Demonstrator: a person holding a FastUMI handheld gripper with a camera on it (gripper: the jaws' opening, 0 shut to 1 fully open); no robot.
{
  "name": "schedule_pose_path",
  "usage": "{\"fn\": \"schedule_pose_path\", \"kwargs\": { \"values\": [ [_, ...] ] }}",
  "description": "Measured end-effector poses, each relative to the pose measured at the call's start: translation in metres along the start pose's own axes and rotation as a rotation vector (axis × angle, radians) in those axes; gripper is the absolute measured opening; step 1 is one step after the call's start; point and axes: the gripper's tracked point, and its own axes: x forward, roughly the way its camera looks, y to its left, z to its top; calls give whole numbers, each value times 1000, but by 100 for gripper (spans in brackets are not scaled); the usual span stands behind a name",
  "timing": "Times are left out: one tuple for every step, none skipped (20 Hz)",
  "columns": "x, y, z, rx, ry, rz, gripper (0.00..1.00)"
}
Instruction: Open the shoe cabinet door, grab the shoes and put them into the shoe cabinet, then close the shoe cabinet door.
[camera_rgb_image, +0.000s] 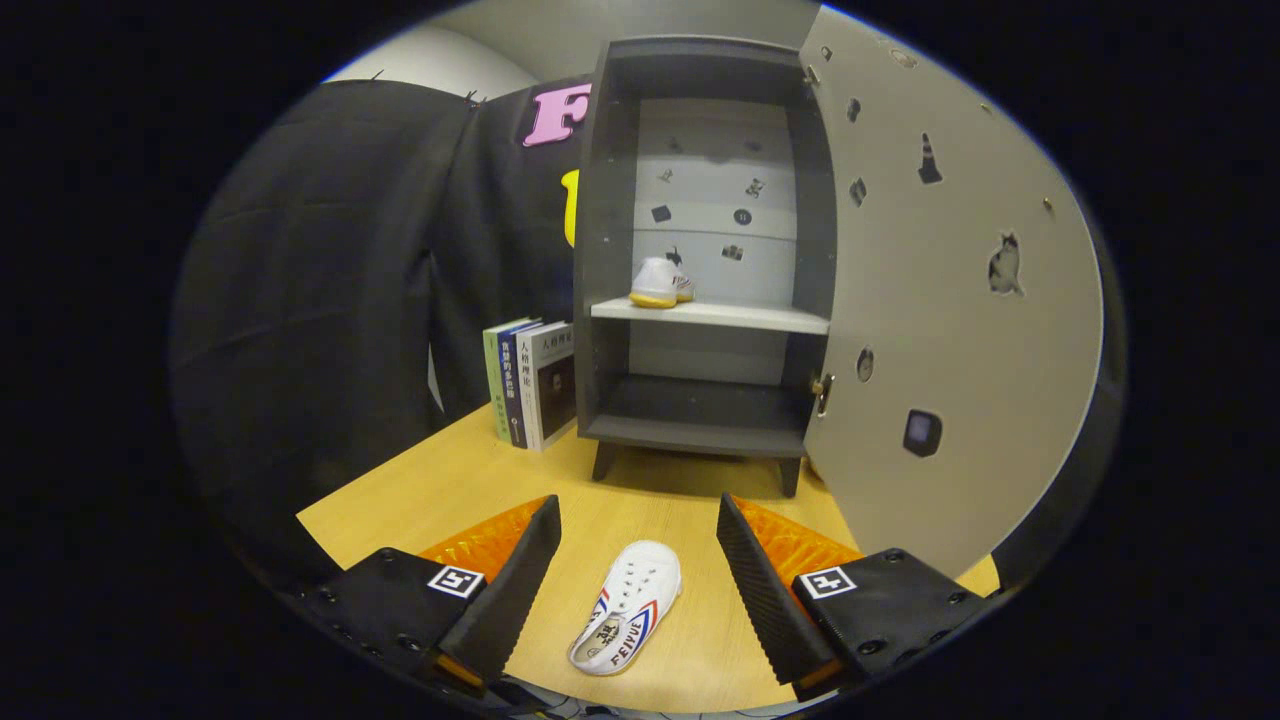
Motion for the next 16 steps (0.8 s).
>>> {"fn": "schedule_pose_path", "kwargs": {
  "values": [
    [8, 7, -12, 8, 34, 14, 98],
    [16, 12, -23, 17, 69, 24, 98],
    [23, 16, -37, 24, 118, 25, 98],
    [31, 18, -53, 28, 165, 23, 98],
    [36, 22, -65, 26, 204, 24, 97],
    [42, 24, -76, 17, 243, 27, 93],
    [46, 27, -88, 7, 278, 31, 90],
    [50, 28, -99, -1, 313, 34, 90],
    [55, 30, -108, -2, 341, 39, 86],
    [60, 31, -116, 3, 366, 41, 85],
    [63, 33, -122, 6, 386, 46, 84],
    [69, 35, -129, 5, 407, 46, 84],
    [73, 36, -133, -1, 428, 49, 83],
    [79, 37, -139, -11, 443, 45, 83],
    [83, 36, -144, -21, 463, 42, 83],
    [86, 36, -151, -29, 482, 38, 83]
  ]
}}
